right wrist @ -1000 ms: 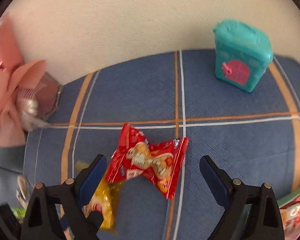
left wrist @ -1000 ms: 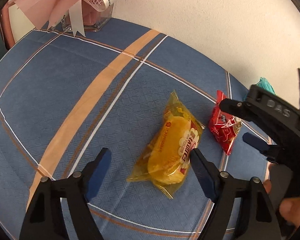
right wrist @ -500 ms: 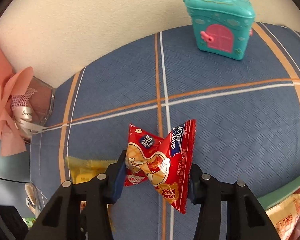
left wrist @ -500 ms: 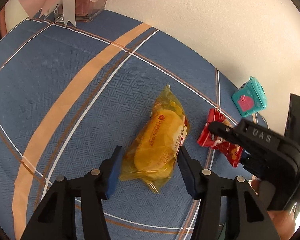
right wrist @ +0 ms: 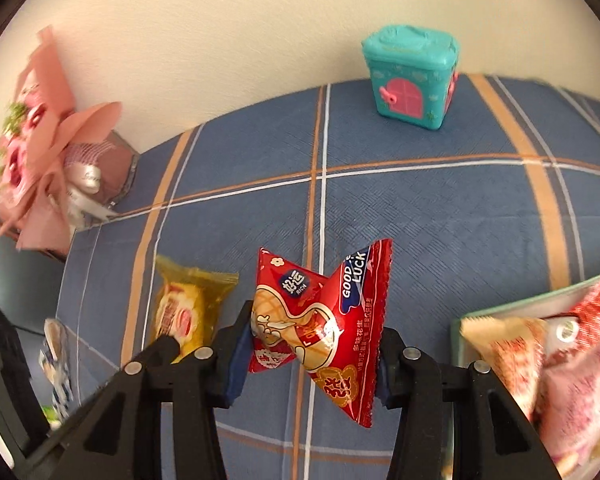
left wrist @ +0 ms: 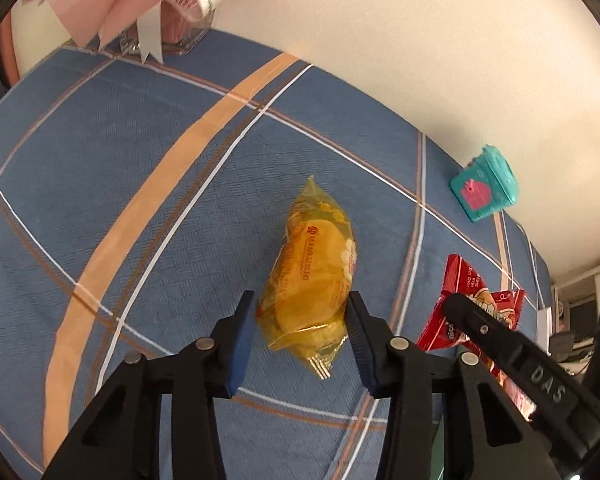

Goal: Organize snacks
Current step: 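Grasp red candy bag with right tool while left tool grasps yellow cake pack, then carry candy bag into the tray with right tool while left tool carries cake pack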

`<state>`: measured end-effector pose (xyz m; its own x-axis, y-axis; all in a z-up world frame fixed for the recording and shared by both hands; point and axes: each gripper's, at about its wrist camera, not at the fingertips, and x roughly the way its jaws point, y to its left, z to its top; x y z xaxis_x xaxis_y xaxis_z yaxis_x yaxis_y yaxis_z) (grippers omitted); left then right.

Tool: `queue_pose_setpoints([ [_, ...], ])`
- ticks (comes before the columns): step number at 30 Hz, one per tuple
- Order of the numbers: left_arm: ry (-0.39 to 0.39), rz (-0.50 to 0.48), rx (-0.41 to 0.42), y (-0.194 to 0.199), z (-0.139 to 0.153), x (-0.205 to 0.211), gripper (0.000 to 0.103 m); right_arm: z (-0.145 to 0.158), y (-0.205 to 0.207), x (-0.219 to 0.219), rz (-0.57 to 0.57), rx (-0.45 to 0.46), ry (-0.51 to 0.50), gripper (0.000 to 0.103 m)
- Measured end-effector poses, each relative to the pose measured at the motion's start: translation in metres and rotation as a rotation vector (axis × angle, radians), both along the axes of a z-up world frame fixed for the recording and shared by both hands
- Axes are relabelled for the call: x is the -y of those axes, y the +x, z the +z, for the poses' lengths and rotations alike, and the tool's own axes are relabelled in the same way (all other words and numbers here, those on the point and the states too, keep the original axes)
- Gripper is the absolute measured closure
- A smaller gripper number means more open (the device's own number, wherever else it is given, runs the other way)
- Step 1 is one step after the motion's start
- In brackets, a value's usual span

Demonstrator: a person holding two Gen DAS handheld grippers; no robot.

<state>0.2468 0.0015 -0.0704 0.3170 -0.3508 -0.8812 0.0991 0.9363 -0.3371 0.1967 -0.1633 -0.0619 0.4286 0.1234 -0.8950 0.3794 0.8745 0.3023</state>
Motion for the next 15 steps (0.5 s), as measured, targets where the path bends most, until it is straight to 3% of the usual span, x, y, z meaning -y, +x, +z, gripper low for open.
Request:
queue_pose_setpoints([
  [5, -0.008, -0.02, 0.021, -0.016, 0.014, 0.004, 0.064, 0.021, -0.024, -0.015, 0.026, 0.031, -0.062, 0.051],
  [7, -0.018, -0.023, 0.027, -0.021, 0.018, 0.005, 0.072, 0.027, -0.032, -0.02, 0.032, 0.036, -0.085, 0.051],
  [15, -0.032, -0.035, 0.018, -0.047, 0.022, 0.008, 0.073, 0.041, -0.066, -0.03, 0.027, 0.056, -0.12, 0.051],
])
